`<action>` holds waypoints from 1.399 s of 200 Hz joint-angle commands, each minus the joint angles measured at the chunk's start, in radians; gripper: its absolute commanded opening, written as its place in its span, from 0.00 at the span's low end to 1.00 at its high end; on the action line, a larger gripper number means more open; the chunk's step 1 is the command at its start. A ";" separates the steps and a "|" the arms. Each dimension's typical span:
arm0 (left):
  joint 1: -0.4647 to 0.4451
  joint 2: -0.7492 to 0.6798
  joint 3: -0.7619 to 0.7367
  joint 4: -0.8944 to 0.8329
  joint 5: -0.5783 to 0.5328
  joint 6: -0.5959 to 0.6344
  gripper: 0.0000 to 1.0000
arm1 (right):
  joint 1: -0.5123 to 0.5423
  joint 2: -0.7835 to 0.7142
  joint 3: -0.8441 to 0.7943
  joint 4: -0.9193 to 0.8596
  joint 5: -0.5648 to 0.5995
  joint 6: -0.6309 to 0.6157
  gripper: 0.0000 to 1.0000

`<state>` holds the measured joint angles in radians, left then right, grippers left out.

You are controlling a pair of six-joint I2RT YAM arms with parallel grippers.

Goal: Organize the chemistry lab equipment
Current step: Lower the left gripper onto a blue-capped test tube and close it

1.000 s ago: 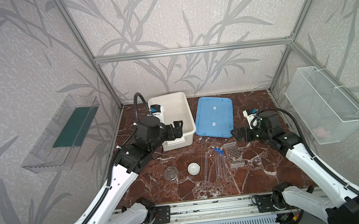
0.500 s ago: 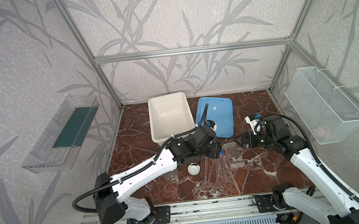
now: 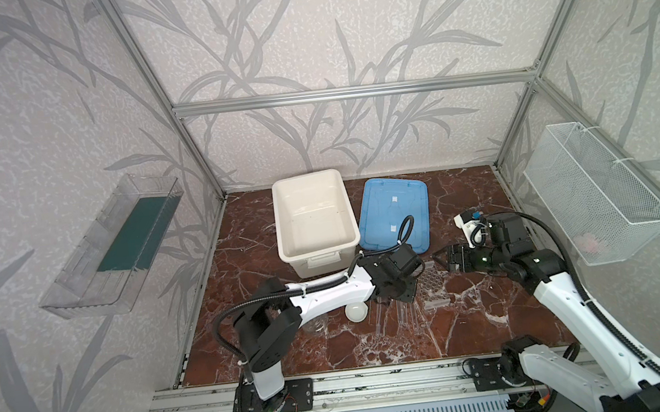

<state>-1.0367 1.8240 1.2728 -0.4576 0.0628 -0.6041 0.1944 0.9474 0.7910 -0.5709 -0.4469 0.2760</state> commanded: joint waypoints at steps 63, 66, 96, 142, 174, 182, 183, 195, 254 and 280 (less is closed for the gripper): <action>0.017 0.076 0.009 -0.055 -0.090 -0.075 0.32 | -0.004 -0.024 -0.026 -0.021 0.004 -0.021 0.83; 0.017 0.076 0.007 -0.054 -0.091 -0.075 0.32 | -0.005 -0.024 -0.026 -0.022 0.003 -0.021 0.83; 0.022 0.067 -0.036 0.013 -0.061 -0.082 0.31 | -0.006 -0.025 -0.027 -0.019 0.005 -0.020 0.83; 0.021 0.094 -0.020 -0.044 -0.072 -0.088 0.28 | -0.006 -0.024 -0.027 -0.018 0.008 -0.021 0.83; 0.014 0.098 -0.058 -0.046 -0.052 -0.094 0.28 | -0.007 -0.024 -0.030 -0.019 0.008 -0.018 0.83; 0.005 0.099 -0.065 -0.052 -0.058 -0.094 0.28 | -0.007 -0.024 -0.029 -0.021 0.010 -0.018 0.83; 0.004 0.099 -0.065 -0.052 -0.058 -0.093 0.28 | -0.007 -0.024 -0.029 -0.020 0.011 -0.018 0.83; -0.005 0.099 -0.070 -0.064 -0.065 -0.099 0.28 | -0.007 -0.024 -0.029 -0.020 0.016 -0.019 0.83; -0.026 0.108 -0.045 -0.152 -0.091 -0.120 0.28 | -0.007 -0.013 -0.030 -0.019 0.017 -0.017 0.83; -0.042 0.104 -0.053 -0.174 -0.054 -0.145 0.28 | -0.007 -0.011 -0.024 -0.026 0.011 -0.015 0.84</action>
<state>-1.0603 1.9072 1.2224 -0.5278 -0.0025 -0.7040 0.1905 0.9356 0.7708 -0.5774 -0.4343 0.2646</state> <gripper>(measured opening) 0.283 0.837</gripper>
